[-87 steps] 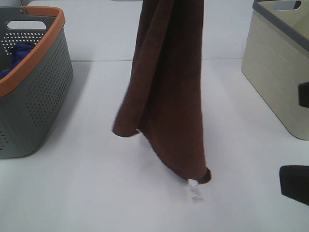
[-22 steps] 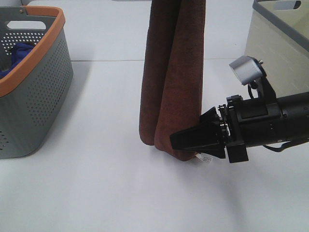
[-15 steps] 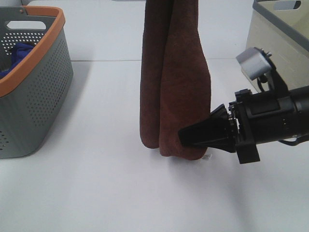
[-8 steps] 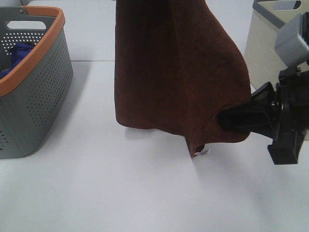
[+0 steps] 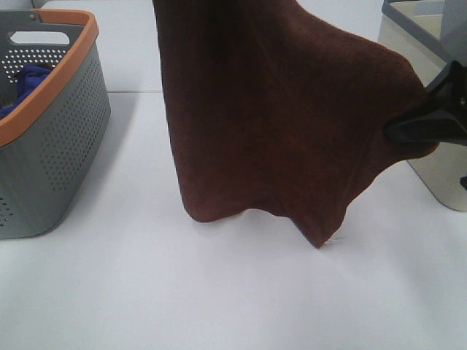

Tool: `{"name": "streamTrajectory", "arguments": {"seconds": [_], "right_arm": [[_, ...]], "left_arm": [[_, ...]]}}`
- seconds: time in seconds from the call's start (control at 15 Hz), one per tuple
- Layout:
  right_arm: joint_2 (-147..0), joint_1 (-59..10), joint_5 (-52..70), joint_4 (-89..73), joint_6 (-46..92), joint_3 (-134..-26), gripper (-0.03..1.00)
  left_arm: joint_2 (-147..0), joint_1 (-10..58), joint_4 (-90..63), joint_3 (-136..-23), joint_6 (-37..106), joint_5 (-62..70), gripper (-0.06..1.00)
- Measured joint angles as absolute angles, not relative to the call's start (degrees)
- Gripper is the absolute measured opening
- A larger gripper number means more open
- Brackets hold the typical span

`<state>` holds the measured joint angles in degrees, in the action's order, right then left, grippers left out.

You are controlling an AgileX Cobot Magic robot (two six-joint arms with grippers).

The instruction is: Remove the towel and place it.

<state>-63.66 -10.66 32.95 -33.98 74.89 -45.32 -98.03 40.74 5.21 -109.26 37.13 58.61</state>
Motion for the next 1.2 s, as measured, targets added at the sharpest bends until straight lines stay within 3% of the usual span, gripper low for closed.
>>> {"name": "streamTrajectory", "arguments": {"seconds": [0.47, 1.0, 1.2], "right_arm": [[-78.0, -10.7, 17.3, -32.1, 88.6, -55.1, 0.0], [-100.3, -10.7, 7.0, -32.0, 97.1, -84.2, 0.0], [-107.1, -10.0, 4.6, -32.0, 98.9, -89.6, 0.0]], "left_arm": [[-107.1, 40.1, 19.1, -109.3, 26.9, 52.2, 0.0], [-114.0, 25.7, 22.7, -110.5, 23.5, 18.3, 0.0], [-117.3, 24.1, 23.1, -110.7, 22.7, 15.2, 0.0]]}}
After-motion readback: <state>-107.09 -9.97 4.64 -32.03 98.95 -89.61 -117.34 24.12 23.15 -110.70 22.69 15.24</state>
